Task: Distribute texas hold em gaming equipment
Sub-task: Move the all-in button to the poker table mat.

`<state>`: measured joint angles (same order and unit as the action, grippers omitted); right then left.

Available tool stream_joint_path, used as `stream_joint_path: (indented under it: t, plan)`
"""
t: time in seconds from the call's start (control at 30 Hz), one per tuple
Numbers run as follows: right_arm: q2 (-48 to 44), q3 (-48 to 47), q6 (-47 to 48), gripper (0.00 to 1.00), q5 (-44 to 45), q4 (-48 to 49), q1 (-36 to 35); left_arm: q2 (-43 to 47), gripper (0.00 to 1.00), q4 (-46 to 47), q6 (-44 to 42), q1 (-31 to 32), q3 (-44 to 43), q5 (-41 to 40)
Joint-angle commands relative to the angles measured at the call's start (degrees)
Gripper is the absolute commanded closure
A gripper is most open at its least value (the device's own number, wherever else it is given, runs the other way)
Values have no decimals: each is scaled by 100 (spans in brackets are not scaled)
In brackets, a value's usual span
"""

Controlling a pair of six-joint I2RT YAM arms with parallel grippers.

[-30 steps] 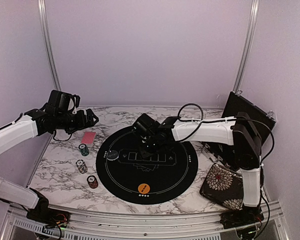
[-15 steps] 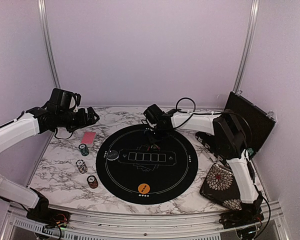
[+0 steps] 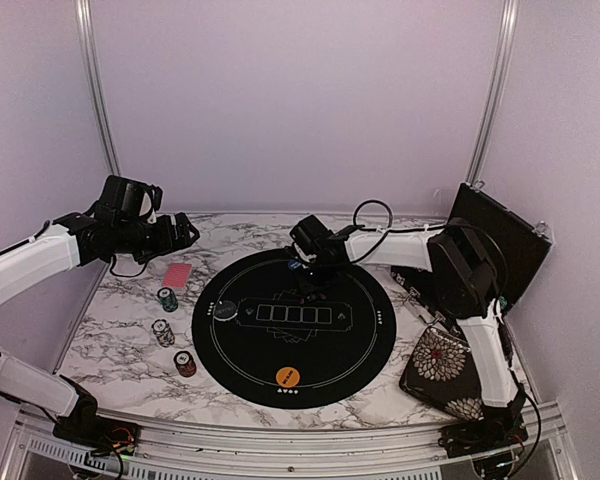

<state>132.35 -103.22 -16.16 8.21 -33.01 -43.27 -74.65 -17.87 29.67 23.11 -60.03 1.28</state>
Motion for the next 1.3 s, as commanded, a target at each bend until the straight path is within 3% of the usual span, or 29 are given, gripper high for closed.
stream_joint_path:
  t: [0.0,0.3,0.57,0.87,1.27]
  plan:
    - [-479,804,-111,52,289,-116,-33,-64,1,69,80,-32,-121,-25]
    - [-1756,2881,-578,52,383,329,-7,-94,1,77,117,-27,-94,27]
    - [-2529,3984,-997,52,321,478,-7,-137,1,123,162,-34,-75,101]
    - [-2708,4131,-1289,52,245,330,-504,-169,1,151,171,-20,-88,118]
    - [-2983,3960,-1205,51,538,117,-437,-82,1,120,116,-30,-48,71]
